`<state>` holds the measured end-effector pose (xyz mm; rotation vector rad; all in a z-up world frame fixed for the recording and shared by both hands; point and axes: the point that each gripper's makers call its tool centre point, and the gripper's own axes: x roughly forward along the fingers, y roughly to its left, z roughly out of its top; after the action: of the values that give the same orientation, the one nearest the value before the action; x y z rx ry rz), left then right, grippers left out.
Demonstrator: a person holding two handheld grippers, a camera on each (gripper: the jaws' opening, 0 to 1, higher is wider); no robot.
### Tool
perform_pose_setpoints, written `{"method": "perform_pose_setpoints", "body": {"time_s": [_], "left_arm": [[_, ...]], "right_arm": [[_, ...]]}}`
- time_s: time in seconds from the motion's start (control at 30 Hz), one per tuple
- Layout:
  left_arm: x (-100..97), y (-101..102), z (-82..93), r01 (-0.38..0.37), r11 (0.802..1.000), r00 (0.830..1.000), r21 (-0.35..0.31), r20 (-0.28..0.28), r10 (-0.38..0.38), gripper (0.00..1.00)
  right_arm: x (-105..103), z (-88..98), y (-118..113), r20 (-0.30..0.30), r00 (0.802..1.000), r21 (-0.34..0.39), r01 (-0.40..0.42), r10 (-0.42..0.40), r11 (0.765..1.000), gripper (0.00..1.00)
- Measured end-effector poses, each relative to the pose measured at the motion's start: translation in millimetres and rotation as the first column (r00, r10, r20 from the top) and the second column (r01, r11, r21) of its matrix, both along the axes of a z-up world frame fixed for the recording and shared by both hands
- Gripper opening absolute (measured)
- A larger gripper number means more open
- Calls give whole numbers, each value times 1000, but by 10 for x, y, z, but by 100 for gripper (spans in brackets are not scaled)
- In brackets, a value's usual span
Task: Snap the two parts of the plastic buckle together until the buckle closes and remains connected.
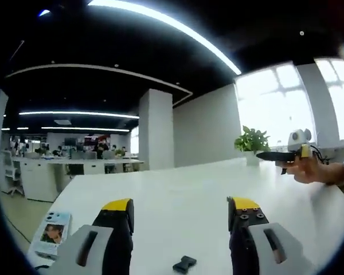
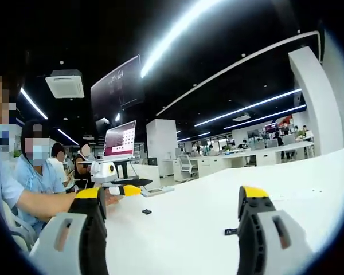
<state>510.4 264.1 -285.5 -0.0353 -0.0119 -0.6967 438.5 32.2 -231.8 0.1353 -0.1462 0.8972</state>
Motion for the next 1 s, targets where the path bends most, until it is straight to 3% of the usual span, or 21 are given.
{"method": "perform_pose_setpoints", "body": {"time_s": [0.2, 0.33, 0.47, 0.57, 0.63, 0.7, 0.73, 0.9, 1.0], "left_arm": [[14, 12, -57, -2, 1000, 1000, 13, -22, 3, 80], [14, 34, -65, 3, 1000, 1000, 16, -23, -2, 82], [37, 41, -204, 7, 999, 997, 46, -73, -4, 90], [-27, -52, -288, 54, 989, 996, 134, -81, -44, 89], [-31, -75, -346, 76, 980, 994, 184, -89, -60, 86], [-54, -70, -444, 106, 970, 988, 217, -133, -78, 75], [-52, -70, -449, 111, 972, 987, 205, -140, -83, 69], [-59, -37, -468, 121, 986, 974, 118, -208, -95, 59], [-29, 20, -525, 96, 989, 967, 117, -247, -65, 54]], "right_arm": [[32, -62, 8, -28, 1000, 4, -3, 4, 1000, 97], [14, -3, -6, -14, 1000, 8, 0, 0, 1000, 97], [24, 40, -29, -9, 1000, 22, 0, 0, 1000, 97], [-1, 48, -9, -11, 1000, 32, -7, 7, 999, 97], [-22, 47, 7, -9, 1000, 27, -10, 10, 1000, 97], [-29, 49, 9, -12, 1000, 29, -12, 12, 1000, 97], [-35, 50, 10, -14, 1000, 31, -14, 14, 999, 98], [-58, 85, -11, -6, 1000, 38, -9, 9, 999, 96], [-51, 110, -34, 3, 1000, 39, 1, -1, 999, 95]]}}
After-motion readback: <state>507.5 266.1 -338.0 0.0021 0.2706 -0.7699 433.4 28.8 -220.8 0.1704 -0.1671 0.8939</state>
